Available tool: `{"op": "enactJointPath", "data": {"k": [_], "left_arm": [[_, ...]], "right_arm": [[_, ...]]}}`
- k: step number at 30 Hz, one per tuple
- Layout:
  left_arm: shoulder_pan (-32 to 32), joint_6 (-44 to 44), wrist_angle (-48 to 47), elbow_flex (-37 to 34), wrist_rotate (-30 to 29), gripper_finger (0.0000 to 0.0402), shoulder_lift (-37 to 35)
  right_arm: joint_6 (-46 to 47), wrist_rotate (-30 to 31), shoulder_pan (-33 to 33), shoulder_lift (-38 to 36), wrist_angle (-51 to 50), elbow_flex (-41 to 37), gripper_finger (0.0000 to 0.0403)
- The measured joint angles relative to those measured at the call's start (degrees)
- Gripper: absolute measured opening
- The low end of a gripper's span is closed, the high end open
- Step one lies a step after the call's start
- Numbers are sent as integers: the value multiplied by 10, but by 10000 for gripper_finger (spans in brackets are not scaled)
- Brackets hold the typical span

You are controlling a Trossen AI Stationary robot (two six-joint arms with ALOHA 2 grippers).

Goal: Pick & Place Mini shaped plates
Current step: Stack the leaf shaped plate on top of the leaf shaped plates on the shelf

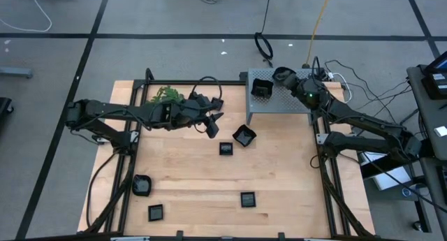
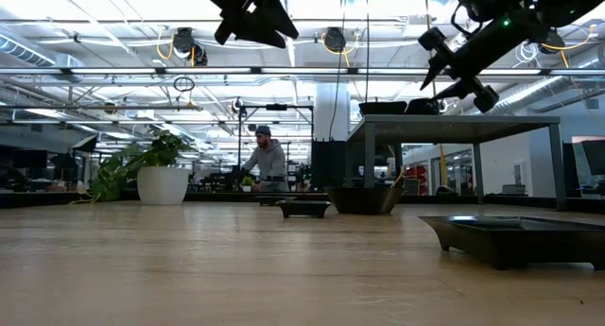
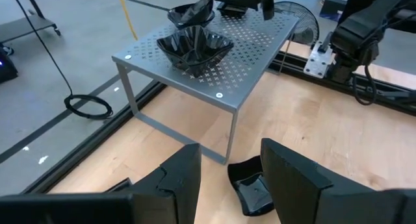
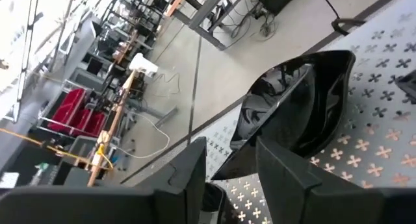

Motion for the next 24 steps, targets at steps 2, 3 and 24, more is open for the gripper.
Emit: {"op": "enactJointPath", "data": {"k": [2,3,24], "left_arm": [[-3,0,0,0,0,164,0],[-5,0,0,0,0,164,0],[-13,-4,1,0,-3,164,0]], "right_arm": [[-17,-8,1,-2,-2,0,119],[-25,-16,1,-4,-2,0,118],[-708,-99,1,-99,-16,6,102]]}}
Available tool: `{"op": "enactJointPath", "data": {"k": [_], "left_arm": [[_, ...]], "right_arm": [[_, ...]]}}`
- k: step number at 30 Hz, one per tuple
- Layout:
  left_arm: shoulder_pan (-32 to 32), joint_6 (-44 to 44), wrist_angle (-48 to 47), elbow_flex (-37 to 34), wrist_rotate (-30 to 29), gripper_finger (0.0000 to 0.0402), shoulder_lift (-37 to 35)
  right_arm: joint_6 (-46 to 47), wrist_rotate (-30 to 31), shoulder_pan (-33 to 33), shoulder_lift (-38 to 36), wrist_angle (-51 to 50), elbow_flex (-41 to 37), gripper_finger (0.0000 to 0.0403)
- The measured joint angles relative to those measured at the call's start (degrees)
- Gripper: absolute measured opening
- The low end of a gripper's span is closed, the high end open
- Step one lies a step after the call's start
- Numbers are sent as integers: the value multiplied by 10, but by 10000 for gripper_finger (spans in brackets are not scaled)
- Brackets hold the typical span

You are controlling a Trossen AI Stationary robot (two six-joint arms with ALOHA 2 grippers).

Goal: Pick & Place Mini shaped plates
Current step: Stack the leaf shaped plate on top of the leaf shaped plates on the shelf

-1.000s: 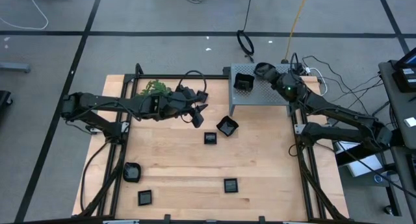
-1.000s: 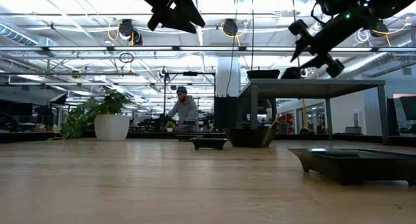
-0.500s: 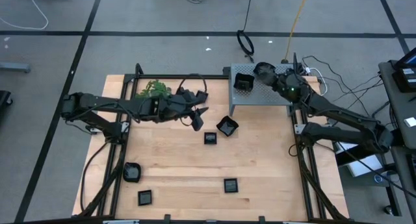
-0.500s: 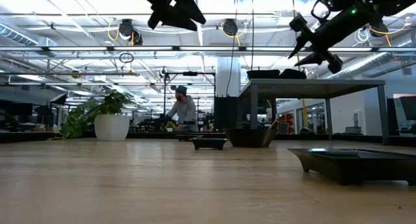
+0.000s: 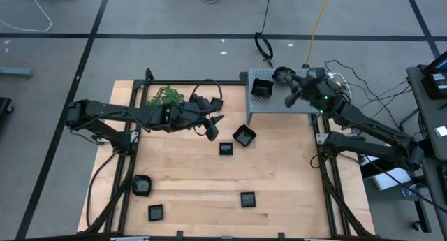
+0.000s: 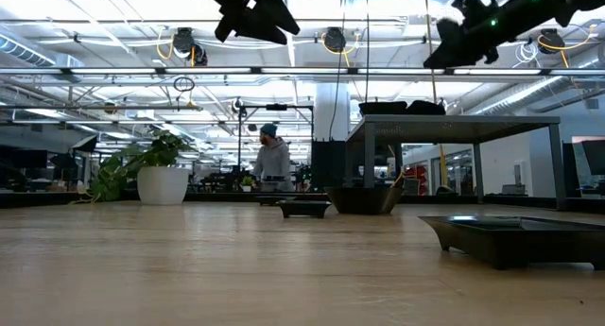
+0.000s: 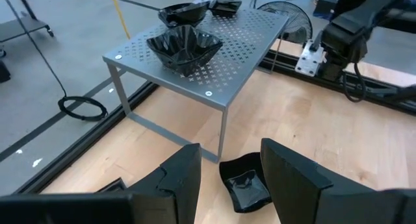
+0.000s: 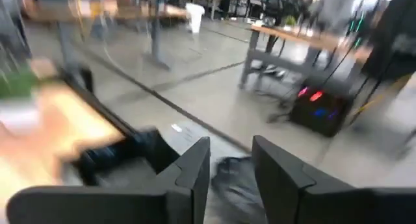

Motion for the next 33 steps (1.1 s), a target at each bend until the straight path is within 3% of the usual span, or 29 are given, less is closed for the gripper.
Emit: {"op": "enactJointPath", "data": {"k": [5,11,14,20,26,33], "left_arm": [[0,-20,0,0,-3,163,0],[0,-35,-1,0,-17,163,0],[0,-37,-1,0,-25,163,0],[2,-51,-1,0,-59,164,0],[10,-50,-1,0,-59,164,0],[6,-51,0,0,-58,164,0]], "right_arm": [[-235,70,0,32,-2,0,102],[-390,85,0,76,-14,0,102],[-407,87,0,87,-31,1,102],[-319,84,0,98,-163,54,102],[-320,84,-1,100,-166,76,102],[-420,70,-2,115,-215,76,102]]}}
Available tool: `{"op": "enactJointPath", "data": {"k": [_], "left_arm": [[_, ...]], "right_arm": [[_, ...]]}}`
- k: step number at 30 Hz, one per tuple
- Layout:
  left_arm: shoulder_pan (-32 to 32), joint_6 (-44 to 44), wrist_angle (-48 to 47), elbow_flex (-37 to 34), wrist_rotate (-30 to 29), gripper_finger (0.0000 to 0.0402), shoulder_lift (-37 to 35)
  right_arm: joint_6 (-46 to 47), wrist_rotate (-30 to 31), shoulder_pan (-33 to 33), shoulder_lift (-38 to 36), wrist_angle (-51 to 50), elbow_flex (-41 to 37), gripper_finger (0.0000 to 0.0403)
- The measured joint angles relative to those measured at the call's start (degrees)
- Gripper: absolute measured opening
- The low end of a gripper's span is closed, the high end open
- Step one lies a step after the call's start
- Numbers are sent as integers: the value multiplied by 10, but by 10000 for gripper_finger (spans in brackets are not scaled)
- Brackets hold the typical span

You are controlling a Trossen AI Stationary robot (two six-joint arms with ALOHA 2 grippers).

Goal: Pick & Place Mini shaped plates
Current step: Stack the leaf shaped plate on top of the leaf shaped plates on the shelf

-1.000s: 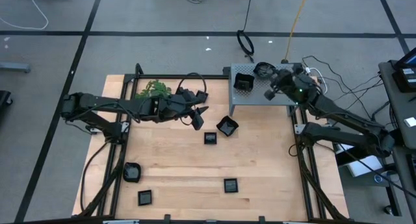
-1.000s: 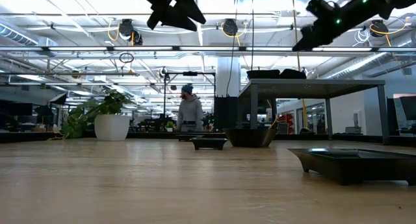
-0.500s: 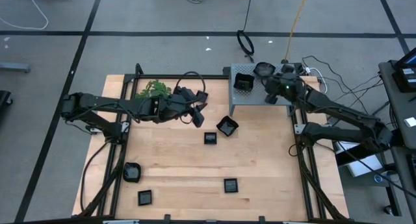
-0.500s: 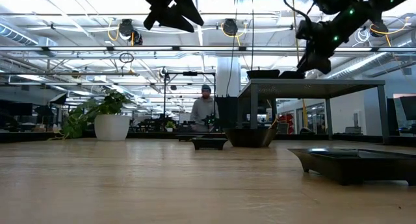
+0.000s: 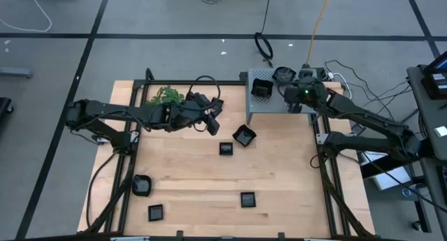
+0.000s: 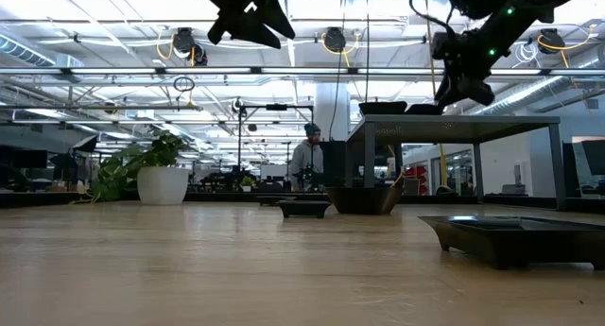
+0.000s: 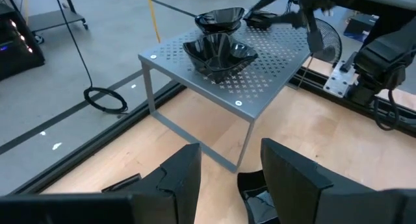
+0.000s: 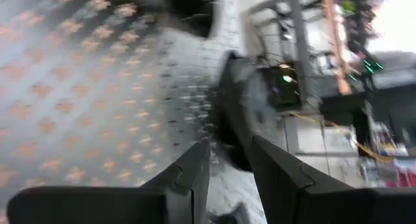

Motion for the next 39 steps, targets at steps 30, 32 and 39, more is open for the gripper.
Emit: {"op": "enactJointPath", "data": {"k": [30,32,39], "left_arm": [[0,-16,0,0,28,163,0],[0,-15,0,0,28,164,0],[0,-15,0,0,27,164,0]], "right_arm": [[85,-107,-45,41,25,14,93],[90,-107,-47,41,26,17,93],[101,-136,-48,41,-2,77,93]]}}
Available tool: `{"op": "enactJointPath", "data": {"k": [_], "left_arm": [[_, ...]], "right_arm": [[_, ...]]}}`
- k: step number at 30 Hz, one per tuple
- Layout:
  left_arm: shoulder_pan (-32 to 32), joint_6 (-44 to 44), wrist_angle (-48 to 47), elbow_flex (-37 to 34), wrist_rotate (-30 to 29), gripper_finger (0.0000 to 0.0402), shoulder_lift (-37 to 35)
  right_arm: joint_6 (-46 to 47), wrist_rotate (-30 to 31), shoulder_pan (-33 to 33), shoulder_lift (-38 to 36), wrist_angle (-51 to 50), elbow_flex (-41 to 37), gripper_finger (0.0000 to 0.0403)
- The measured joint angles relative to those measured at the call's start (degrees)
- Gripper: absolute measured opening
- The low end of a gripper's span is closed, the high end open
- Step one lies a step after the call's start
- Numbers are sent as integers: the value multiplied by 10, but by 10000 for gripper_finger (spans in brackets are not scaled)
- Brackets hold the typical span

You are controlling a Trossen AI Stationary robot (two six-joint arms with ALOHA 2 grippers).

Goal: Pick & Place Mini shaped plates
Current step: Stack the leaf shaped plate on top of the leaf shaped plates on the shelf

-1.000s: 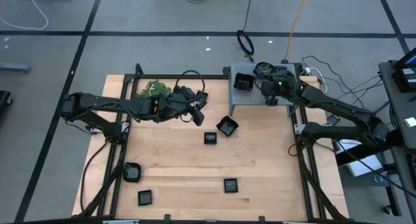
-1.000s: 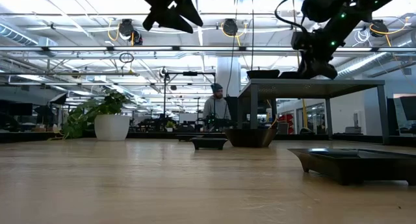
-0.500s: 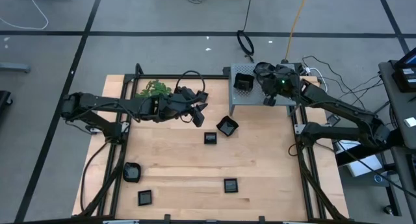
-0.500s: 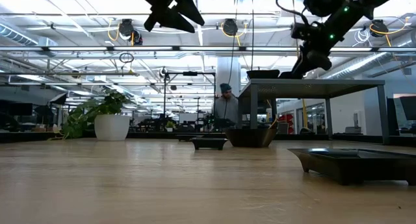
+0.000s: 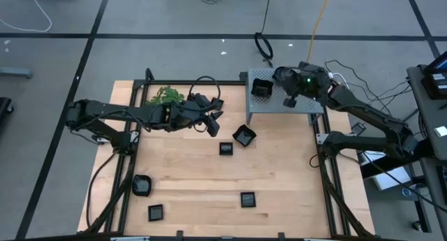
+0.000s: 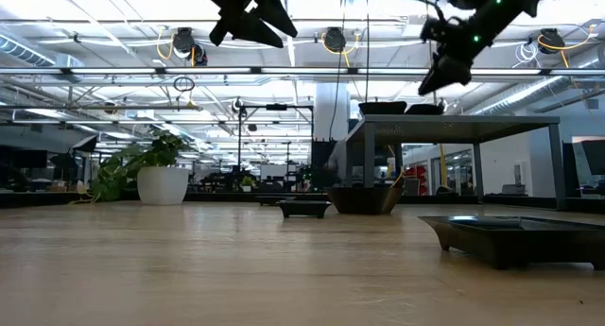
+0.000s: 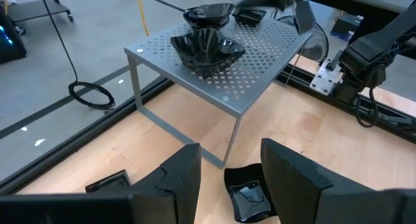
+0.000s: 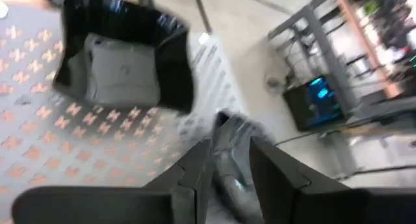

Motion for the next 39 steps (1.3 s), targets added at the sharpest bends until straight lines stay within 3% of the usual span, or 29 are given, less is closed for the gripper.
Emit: {"op": "enactJointPath", "data": {"k": [13,33,39], "left_arm": [[0,4,0,0,-1,163,0],[0,-2,0,0,-1,163,0],[0,-2,0,0,-1,164,0]], "right_arm": [[-2,-1,-44,82,-148,101,94],[-75,2,-45,128,-146,104,92],[-75,3,-45,129,-147,104,59]]}}
